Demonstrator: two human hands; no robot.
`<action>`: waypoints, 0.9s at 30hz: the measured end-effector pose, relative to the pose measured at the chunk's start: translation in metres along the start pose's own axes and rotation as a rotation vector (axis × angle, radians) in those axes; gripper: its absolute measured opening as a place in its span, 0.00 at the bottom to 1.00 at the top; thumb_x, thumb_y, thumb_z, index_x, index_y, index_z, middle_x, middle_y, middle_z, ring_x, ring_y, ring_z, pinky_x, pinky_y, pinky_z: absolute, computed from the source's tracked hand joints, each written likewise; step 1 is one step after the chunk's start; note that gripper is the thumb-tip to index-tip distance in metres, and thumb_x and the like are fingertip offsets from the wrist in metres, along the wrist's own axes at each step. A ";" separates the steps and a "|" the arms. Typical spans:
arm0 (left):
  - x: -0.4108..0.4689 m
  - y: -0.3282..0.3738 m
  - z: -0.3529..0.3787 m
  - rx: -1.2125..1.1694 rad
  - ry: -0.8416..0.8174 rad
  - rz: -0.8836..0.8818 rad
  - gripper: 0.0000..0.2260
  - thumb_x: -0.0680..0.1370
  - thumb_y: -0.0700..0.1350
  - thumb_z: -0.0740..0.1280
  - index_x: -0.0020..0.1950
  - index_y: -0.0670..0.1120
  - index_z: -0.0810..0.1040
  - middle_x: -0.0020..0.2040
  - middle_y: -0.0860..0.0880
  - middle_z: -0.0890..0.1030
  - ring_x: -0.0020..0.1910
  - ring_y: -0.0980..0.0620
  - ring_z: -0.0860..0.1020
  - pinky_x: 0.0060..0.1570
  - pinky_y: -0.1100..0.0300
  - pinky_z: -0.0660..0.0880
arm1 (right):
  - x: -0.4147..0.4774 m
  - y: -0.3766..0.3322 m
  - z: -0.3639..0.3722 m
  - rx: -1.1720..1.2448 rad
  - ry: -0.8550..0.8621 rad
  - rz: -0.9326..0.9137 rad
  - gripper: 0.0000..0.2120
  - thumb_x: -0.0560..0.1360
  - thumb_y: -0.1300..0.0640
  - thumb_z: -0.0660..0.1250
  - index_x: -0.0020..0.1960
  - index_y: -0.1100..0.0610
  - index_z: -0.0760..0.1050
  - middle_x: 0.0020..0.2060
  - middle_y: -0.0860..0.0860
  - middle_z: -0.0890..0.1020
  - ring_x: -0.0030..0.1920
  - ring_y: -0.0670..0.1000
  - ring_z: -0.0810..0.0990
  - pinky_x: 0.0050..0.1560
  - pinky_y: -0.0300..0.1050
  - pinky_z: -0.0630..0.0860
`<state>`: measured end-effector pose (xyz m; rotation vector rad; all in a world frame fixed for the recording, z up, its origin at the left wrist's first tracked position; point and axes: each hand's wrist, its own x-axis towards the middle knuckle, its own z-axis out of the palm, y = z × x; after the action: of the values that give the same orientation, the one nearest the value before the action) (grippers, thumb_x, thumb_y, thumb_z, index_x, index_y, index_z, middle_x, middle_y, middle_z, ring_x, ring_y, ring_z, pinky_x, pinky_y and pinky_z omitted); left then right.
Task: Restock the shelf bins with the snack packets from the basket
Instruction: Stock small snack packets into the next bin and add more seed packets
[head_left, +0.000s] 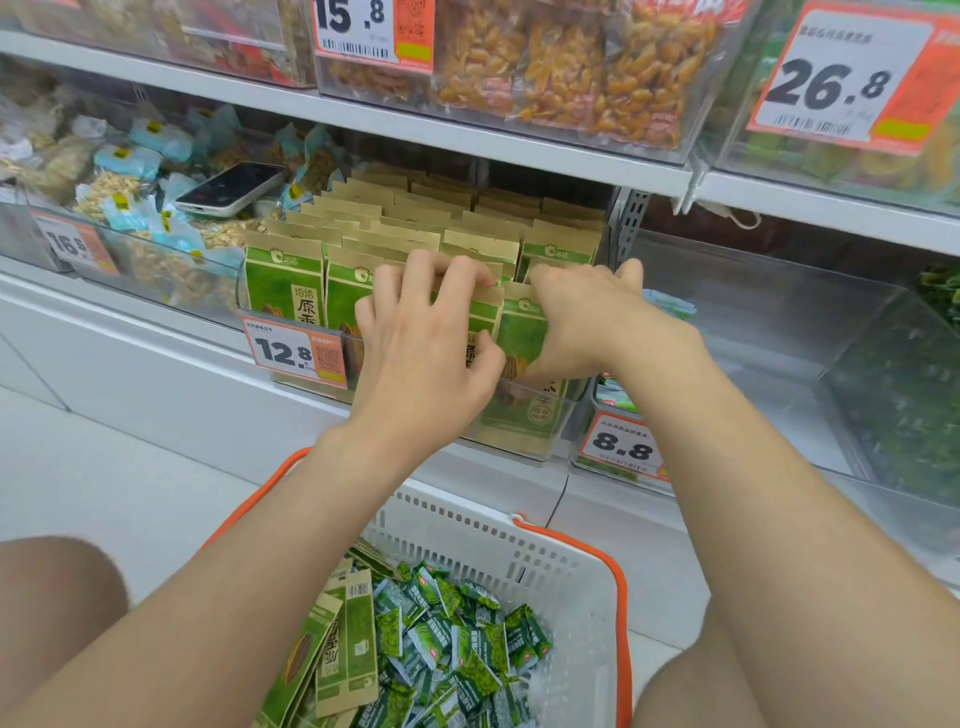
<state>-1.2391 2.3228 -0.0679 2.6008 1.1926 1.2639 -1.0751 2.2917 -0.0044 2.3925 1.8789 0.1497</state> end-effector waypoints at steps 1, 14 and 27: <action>0.000 0.000 0.000 -0.001 -0.001 -0.001 0.17 0.75 0.48 0.67 0.64 0.53 0.72 0.61 0.51 0.71 0.57 0.49 0.65 0.51 0.53 0.60 | -0.001 -0.001 -0.002 -0.009 -0.014 0.008 0.32 0.60 0.32 0.80 0.48 0.51 0.68 0.46 0.49 0.76 0.51 0.58 0.72 0.59 0.61 0.61; -0.001 -0.002 -0.001 0.001 -0.019 0.013 0.16 0.75 0.49 0.67 0.63 0.54 0.73 0.61 0.52 0.71 0.57 0.48 0.66 0.52 0.50 0.65 | 0.009 -0.005 0.008 -0.078 0.141 0.216 0.44 0.63 0.48 0.82 0.71 0.54 0.64 0.72 0.63 0.66 0.70 0.68 0.68 0.68 0.67 0.62; -0.011 -0.007 -0.005 -0.087 0.098 0.084 0.17 0.76 0.43 0.72 0.63 0.45 0.73 0.61 0.44 0.70 0.56 0.46 0.72 0.49 0.51 0.69 | -0.027 -0.009 0.022 0.109 0.572 0.162 0.24 0.69 0.54 0.74 0.63 0.52 0.71 0.58 0.55 0.72 0.57 0.61 0.71 0.55 0.57 0.70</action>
<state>-1.2511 2.3197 -0.0741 2.5789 1.0255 1.4390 -1.0872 2.2676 -0.0280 2.7900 1.9205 0.8459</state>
